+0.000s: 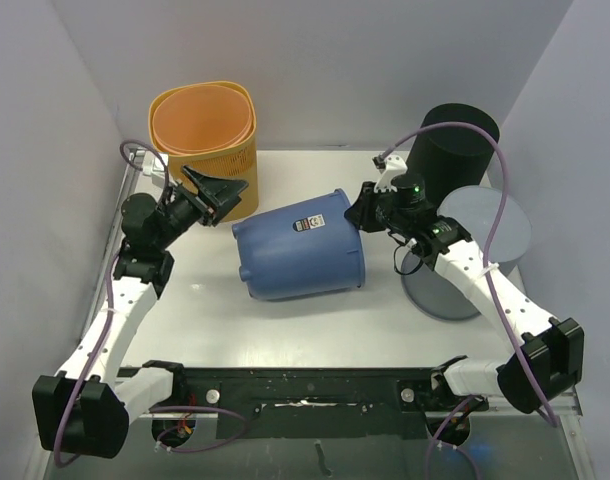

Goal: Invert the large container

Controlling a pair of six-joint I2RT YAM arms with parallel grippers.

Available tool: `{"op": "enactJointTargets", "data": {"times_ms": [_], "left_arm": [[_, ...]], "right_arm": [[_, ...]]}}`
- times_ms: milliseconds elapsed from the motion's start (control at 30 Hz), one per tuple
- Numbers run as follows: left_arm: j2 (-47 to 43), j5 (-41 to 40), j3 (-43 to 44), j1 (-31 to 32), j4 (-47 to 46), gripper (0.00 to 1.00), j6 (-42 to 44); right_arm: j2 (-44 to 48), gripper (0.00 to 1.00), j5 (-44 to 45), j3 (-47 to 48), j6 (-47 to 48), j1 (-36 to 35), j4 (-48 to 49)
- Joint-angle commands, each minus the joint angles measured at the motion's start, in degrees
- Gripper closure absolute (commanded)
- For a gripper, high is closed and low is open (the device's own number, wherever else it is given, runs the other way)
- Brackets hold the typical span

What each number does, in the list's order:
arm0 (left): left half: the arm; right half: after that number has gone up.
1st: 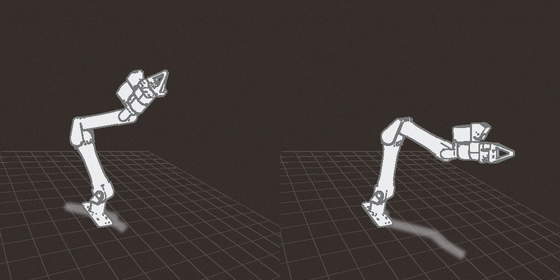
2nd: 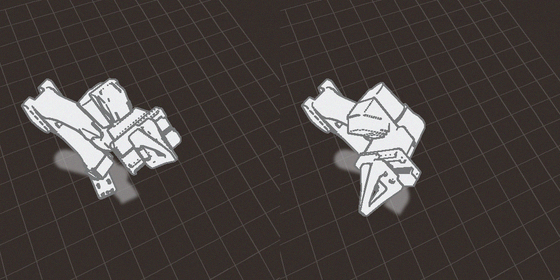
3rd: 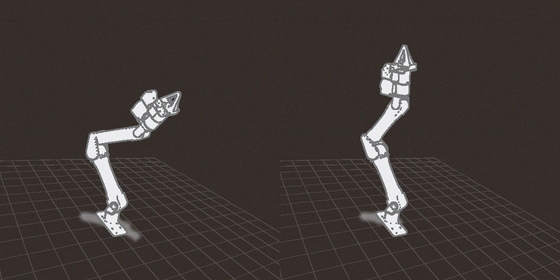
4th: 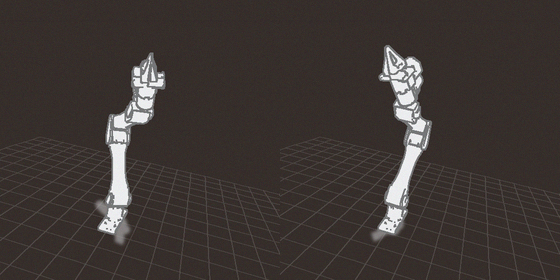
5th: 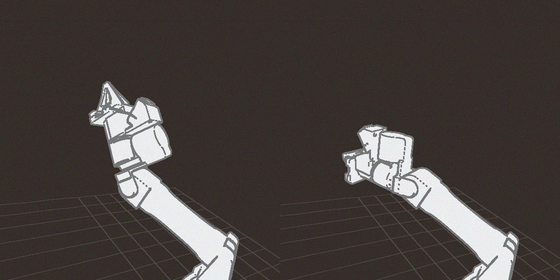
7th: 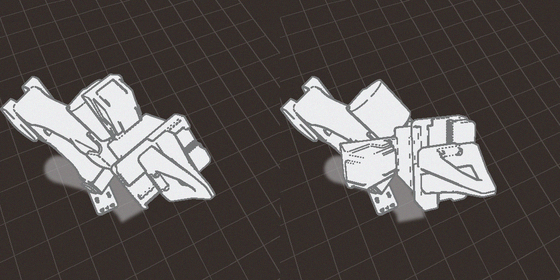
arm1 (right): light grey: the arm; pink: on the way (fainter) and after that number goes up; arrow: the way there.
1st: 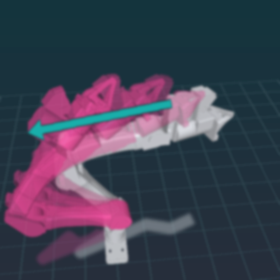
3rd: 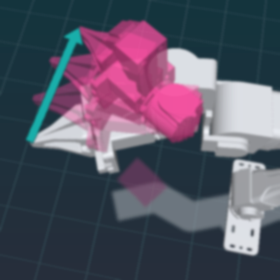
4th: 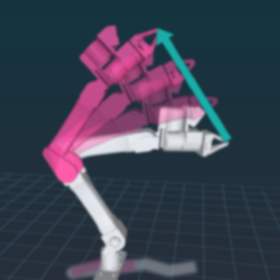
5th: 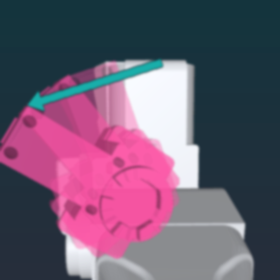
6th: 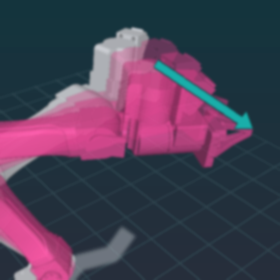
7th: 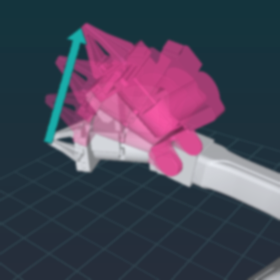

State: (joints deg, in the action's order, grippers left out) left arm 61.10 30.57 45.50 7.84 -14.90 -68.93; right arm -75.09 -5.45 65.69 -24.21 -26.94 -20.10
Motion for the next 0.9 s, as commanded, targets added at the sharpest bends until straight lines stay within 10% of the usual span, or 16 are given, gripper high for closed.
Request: {"op": "enactJointTargets", "data": {"times_ms": [0, 400, 867], "left_arm": [[1.5, 3.7, 6.3, 0.9, -5.8, 0.15, 0.0], [-6.8, -3.4, 7.6, 0.4, 37.7, 0.15, 21.7], [-14.6, 1.6, -8.4, 0.5, 32.7, 0.15, 19.2]], "right_arm": [[-0.7, 1.0, -4.9, -4.9, -1.8, 2.2, -3.6], [-1.4, 1.0, -6.4, -5.2, -1.7, 2.9, -3.4], [-2.2, 1.0, -7.3, -2.7, -0.2, 3.3, -6.4]]}}
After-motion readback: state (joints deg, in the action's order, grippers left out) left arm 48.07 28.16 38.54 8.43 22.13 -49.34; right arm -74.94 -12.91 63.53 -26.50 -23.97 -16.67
